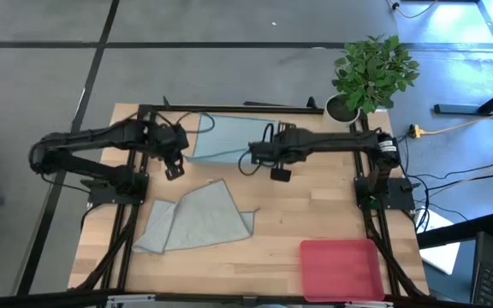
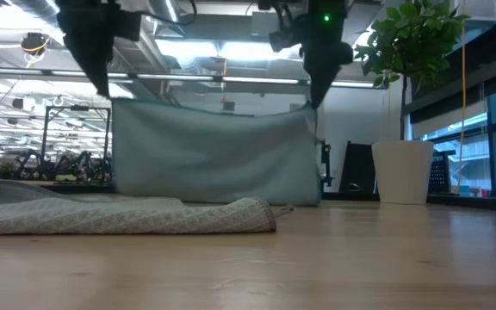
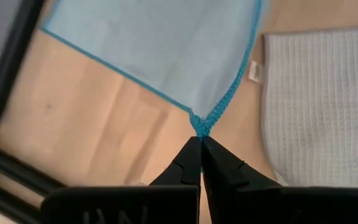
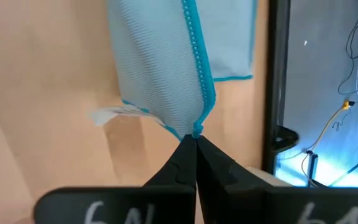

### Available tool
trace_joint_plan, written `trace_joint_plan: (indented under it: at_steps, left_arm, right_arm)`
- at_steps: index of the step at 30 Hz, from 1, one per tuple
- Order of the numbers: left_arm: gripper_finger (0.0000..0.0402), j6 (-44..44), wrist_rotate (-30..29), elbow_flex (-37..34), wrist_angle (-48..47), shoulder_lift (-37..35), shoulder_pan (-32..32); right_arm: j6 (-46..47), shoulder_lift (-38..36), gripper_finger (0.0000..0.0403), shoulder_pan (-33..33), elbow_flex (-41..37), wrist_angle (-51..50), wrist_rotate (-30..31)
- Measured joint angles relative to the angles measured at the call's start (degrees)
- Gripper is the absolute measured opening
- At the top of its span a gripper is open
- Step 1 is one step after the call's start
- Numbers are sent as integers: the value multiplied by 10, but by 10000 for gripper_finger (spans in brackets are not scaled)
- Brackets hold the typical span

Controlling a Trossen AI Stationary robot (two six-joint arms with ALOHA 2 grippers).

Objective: Roll microfiber towels into tight, uniform cylinder then place into a basket
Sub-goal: Fold the blue towel

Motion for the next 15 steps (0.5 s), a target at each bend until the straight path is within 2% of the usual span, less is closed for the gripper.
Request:
trace_joint_plan:
  at_steps: [9, 15]
  left_arm:
    - [0, -71, 0, -102, 73, 0, -64]
    - [0, -88, 2, -146, 127, 0, -94]
  right_arm:
    - [78, 0, 0, 52, -108, 59, 0]
    - [106, 0, 0, 69, -161, 103, 0]
